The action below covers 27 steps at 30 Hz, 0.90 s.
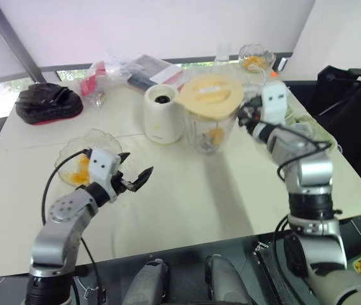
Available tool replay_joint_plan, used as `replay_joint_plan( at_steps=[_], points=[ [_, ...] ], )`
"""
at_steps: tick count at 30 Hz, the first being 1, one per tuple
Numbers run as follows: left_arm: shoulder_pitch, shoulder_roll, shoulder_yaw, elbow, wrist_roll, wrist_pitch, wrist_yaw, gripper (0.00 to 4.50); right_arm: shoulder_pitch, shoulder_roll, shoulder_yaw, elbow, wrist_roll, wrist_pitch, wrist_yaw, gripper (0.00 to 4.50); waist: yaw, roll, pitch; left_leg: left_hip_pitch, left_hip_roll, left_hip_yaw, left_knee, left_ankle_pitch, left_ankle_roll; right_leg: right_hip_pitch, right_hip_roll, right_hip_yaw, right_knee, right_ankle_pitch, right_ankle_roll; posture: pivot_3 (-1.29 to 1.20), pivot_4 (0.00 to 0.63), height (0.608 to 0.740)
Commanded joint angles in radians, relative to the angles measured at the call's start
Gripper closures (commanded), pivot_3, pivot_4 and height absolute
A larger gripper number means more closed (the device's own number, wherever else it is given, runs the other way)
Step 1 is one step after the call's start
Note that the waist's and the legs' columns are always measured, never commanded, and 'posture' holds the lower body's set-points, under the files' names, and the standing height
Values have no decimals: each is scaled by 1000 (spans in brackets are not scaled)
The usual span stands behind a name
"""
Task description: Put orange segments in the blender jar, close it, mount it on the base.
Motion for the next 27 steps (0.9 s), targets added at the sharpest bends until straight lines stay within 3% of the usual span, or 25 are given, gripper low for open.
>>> replay_joint_plan(
  at_steps=[1, 8, 12, 20, 27],
  points=[
    [-23, -26, -39, 26, 35, -91, 35, 34, -217, -15, -60, 59, 22, -11, -34, 3599, 2, 0, 0, -4, 1, 0, 0, 0, -1, -4, 0, 0, 1, 0, 0, 0, 150, 740],
    [-35, -65, -82, 92, 79, -189, 84, 34, -578, 44, -41, 516, -21, -214, -93, 3599, -4, 0, 0, -7, 3, 1, -3, 1, -2, -8, 2, -2, -1, 2, -2, 0, 150, 740],
    [-28, -66, -86, 88, 94, -206, 111, 34, -750, 135, -45, 826, -37, -392, -158, 3599, -8, 0, 0, -7, 3, 2, -3, 1, -2, -9, 1, -1, 0, 2, -2, 0, 150, 740],
    [11, -61, -87, 38, 104, -198, 151, 34, -860, 219, -45, 1141, -61, -590, -222, 3599, -6, 0, 0, -10, 3, 2, -4, 1, -2, -12, 1, -1, 0, 2, -2, 0, 150, 740],
    [45, -45, -78, 5, 109, -189, 168, 34, -847, 260, -45, 1223, -70, -645, -228, 3599, -8, 1, 0, -10, 3, 2, -4, 1, -3, -13, 2, -1, 0, 2, -2, 0, 150, 740]
  ],
)
